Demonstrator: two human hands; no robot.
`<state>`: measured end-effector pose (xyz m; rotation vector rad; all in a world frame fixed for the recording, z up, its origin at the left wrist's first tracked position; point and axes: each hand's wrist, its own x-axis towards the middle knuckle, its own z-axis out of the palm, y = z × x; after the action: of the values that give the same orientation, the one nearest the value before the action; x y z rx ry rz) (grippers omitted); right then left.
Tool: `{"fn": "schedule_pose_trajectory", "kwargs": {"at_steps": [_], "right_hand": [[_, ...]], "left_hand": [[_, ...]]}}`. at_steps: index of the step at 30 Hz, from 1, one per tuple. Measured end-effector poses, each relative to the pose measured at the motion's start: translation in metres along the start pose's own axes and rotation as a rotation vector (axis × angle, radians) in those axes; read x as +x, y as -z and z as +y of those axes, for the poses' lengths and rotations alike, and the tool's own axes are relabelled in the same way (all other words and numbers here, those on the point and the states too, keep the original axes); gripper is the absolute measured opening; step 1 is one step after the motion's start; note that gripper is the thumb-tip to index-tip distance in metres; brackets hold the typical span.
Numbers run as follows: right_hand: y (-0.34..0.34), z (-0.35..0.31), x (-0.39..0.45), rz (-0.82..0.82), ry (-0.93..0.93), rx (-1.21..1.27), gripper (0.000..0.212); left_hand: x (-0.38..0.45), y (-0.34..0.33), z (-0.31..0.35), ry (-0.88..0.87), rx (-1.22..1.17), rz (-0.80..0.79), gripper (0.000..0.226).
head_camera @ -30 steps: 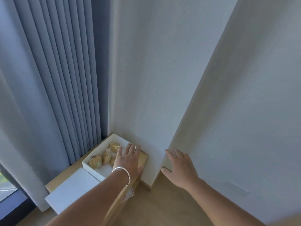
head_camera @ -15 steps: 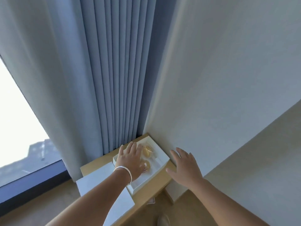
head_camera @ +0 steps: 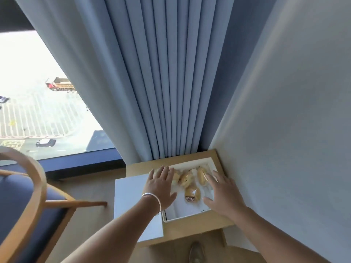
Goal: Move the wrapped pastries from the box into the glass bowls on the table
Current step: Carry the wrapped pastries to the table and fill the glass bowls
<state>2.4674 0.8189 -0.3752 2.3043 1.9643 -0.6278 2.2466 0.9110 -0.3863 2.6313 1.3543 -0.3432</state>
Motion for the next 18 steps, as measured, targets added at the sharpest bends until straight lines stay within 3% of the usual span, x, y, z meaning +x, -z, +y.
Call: {"fn": "schedule_pose_trajectory", "kwargs": {"at_steps": [6,18], "right_hand": [[-0.036,0.013,0.036,-0.098,0.051,0.043,0.083],[-0.124,0.015,0.095,-0.184,0.065,0.014,0.084]], "left_hand": [[0.014,-0.047,0.002,0.021,0.001,-0.115,0.081],[0.097,-0.132,-0.007,-0.141,0.051,-0.047,0.065]]}}
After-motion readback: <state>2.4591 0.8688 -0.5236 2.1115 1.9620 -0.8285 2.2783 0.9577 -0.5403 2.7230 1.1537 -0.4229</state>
